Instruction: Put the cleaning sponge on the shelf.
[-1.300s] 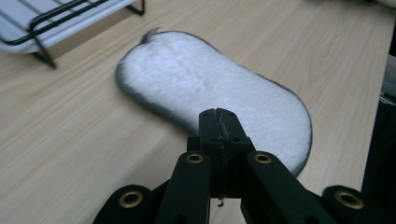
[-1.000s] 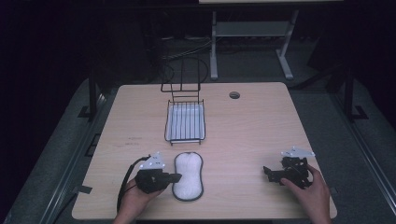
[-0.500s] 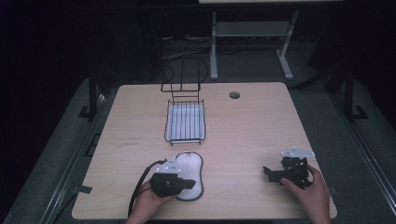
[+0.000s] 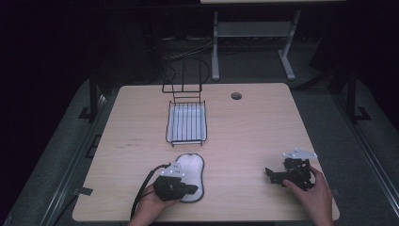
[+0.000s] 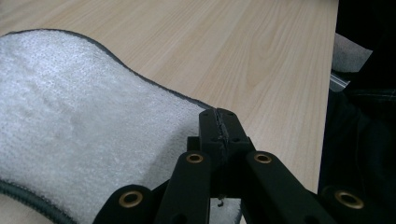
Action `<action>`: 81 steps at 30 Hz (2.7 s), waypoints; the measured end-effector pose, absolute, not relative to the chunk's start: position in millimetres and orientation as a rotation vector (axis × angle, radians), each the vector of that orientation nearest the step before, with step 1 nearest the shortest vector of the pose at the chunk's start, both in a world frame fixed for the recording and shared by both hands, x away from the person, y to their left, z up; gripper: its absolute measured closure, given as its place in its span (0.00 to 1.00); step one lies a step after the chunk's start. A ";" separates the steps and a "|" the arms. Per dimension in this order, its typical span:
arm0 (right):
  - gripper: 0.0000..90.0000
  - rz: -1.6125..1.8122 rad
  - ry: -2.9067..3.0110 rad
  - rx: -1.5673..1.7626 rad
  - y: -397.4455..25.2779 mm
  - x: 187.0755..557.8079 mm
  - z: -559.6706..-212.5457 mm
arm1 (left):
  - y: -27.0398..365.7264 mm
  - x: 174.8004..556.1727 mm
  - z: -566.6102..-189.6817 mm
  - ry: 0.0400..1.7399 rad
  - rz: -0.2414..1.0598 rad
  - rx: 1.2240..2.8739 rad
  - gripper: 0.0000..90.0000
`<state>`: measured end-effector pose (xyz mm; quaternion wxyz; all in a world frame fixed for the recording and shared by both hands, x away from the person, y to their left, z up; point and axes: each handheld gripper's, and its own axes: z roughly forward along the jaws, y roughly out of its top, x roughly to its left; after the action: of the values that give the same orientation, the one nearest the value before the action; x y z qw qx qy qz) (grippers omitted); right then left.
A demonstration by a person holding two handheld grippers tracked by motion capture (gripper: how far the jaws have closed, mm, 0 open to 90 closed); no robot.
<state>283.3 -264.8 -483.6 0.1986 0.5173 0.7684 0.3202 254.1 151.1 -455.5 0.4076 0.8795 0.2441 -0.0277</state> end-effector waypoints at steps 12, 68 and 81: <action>0.00 0.896 2.150 1.447 -264.8 283.2 -483.6 | 168.9 252.7 -454.0 0.651 -0.057 2.224 1.00; 0.00 0.896 2.149 1.448 -264.8 283.3 -483.5 | 294.0 262.1 -445.6 0.994 0.145 2.177 1.00; 0.00 0.896 2.149 1.448 -264.8 283.3 -483.5 | 288.8 269.9 -431.1 0.950 0.156 2.153 0.78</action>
<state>283.3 -264.8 -483.5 0.1984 0.5177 0.7682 0.3201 269.9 288.8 -431.1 0.3815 0.8438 0.3724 0.0613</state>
